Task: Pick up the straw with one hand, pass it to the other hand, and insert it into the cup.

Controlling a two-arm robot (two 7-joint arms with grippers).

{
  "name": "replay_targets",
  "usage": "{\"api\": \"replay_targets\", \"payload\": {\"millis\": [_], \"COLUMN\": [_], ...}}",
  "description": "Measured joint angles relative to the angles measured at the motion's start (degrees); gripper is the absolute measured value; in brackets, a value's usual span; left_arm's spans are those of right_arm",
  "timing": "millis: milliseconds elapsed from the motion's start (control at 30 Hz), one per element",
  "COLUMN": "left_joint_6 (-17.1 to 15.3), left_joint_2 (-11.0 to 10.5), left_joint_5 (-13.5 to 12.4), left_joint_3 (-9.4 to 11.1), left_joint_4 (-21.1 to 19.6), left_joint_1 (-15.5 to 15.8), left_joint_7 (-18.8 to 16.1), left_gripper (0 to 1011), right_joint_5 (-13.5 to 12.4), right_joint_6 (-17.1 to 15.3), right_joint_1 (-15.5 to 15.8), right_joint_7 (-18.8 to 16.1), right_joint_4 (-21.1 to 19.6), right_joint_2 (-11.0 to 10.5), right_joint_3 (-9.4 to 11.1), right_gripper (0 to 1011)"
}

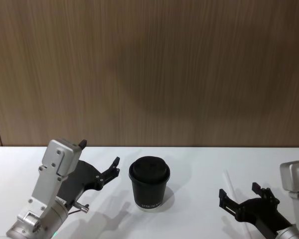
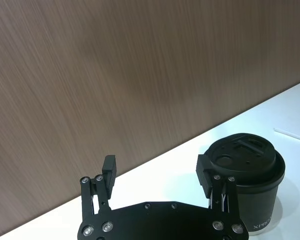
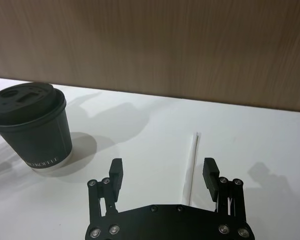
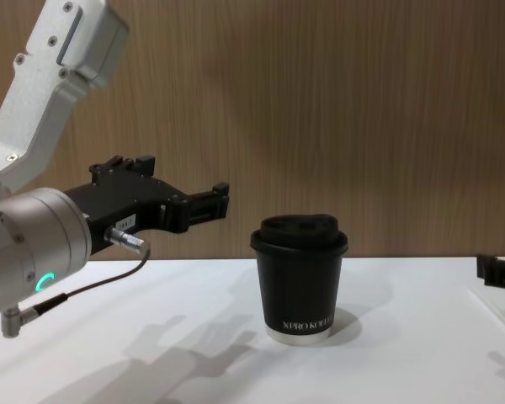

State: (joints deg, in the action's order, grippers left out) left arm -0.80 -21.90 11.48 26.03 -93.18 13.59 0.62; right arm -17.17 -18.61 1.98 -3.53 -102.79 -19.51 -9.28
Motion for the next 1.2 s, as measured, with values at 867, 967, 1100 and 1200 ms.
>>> {"api": "replay_targets", "payload": {"millis": [867,967,1100,1200], "left_joint_6": [0.0,0.0,0.0,0.0], "left_joint_2": [0.0,0.0,0.0,0.0], "left_joint_5": [0.0,0.0,0.0,0.0], "left_joint_3": [0.0,0.0,0.0,0.0], "left_joint_4": [0.0,0.0,0.0,0.0], "left_joint_1": [0.0,0.0,0.0,0.0], "left_joint_7": [0.0,0.0,0.0,0.0], "left_gripper": [1003,1003,1003,1003], "right_joint_5": [0.47,0.34,-0.03,-0.22], "right_joint_6": [-4.4,-5.26,-6.34,-7.14], "right_joint_1": [1.65,1.88,2.08,2.17], "right_joint_7": [0.26,0.29,0.42,0.59], "right_joint_4": [-0.23,-0.5,-0.91,-1.26], "right_joint_2": [0.7,0.95,1.35,1.62], "right_joint_3": [1.12,1.46,1.94,2.29], "right_gripper": [1001,1001,1001,1001]}}
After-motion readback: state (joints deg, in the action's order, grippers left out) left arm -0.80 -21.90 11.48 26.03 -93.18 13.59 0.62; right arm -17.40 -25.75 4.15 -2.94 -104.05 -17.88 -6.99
